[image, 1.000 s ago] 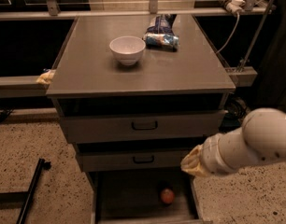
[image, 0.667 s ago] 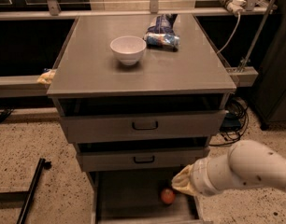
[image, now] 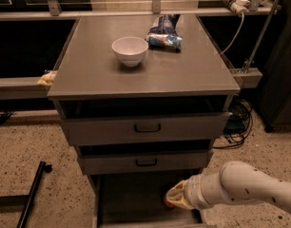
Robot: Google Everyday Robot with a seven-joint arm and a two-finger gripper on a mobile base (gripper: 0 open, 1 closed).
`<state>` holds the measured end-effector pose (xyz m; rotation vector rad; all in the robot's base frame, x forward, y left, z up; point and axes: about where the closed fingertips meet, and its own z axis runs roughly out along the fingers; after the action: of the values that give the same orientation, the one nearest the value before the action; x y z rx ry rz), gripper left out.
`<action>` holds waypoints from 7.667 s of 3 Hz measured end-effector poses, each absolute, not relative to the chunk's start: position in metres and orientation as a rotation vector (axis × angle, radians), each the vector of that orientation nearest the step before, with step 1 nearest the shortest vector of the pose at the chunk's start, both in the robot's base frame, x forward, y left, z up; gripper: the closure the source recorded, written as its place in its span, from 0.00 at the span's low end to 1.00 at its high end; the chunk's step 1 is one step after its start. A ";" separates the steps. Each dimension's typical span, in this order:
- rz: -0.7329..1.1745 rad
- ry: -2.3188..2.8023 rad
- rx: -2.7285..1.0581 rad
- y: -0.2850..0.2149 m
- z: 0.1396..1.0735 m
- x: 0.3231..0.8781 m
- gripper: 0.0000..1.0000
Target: Pick apple from bottom drawer and place on counter
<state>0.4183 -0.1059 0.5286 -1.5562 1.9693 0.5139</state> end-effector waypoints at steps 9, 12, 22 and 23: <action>0.338 1.816 -1.687 -0.161 0.242 0.525 0.45; 0.374 1.780 -1.648 -0.154 0.208 0.561 0.00; 0.545 1.798 -1.602 -0.191 0.305 0.516 1.00; 0.494 1.781 -1.624 -0.200 0.333 0.527 1.00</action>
Offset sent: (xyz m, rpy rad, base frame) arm -0.0055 -0.0541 -0.1789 -0.1940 0.0147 0.0063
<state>0.5273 -0.2003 0.3325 -1.6235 1.7813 0.4939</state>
